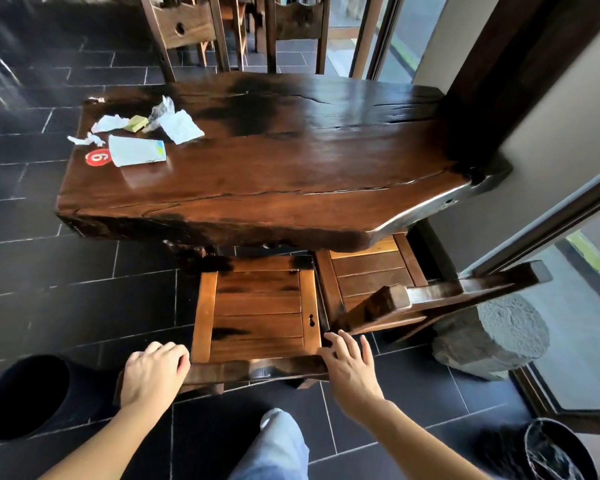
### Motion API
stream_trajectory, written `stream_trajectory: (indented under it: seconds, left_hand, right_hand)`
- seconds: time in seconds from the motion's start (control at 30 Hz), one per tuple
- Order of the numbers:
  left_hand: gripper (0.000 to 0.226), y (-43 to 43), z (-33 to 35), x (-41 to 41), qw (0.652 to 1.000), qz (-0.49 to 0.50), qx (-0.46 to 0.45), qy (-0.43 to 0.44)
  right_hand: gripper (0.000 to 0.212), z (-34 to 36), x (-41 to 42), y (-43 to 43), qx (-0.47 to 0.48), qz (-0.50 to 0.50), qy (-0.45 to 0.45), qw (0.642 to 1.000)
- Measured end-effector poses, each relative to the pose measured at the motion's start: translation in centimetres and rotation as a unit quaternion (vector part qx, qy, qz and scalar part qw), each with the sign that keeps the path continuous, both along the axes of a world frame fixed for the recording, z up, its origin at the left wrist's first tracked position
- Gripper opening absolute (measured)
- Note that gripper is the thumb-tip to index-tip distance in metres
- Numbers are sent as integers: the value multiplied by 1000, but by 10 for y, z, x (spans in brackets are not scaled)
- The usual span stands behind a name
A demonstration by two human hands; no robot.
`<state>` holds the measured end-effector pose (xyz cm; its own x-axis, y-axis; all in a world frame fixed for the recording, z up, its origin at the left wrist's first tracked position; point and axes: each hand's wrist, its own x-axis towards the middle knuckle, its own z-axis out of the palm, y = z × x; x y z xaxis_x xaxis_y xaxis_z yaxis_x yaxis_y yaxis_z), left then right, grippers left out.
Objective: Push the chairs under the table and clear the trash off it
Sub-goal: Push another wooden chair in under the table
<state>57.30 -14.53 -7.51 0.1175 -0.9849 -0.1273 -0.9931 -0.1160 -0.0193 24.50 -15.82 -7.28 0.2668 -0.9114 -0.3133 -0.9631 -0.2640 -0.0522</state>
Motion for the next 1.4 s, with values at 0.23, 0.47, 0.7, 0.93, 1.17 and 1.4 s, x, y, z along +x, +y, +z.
stream_trajectory:
  seconds: [0.23,0.47,0.7,0.93,1.17,1.4]
  left_hand:
    - [19,-29,4,-29,1000,15,-11,12]
    - [16,-62,3,-53,999,26,-35,20]
    - [14,-64,-1,-56,999,30,-13,18]
    - [36,-65,9,-52,998,-5,65,-6]
    - [61,-71,33,-43,956,-109,263,-71]
    - [64,-56,28,-52,942,-77,310,-101]
  right_hand:
    - [66,15,-23,-61,22,17,19,999]
    - [62,14,-36,-115,24,37,108,993]
    - [59,9,-42,-121,15,38,97,994]
    - [72,19,-40,-123,45,52,114,991]
    - [66,39,-40,-128,100,58,73,991]
    - [89,42,-50,-107,112,90,95,985]
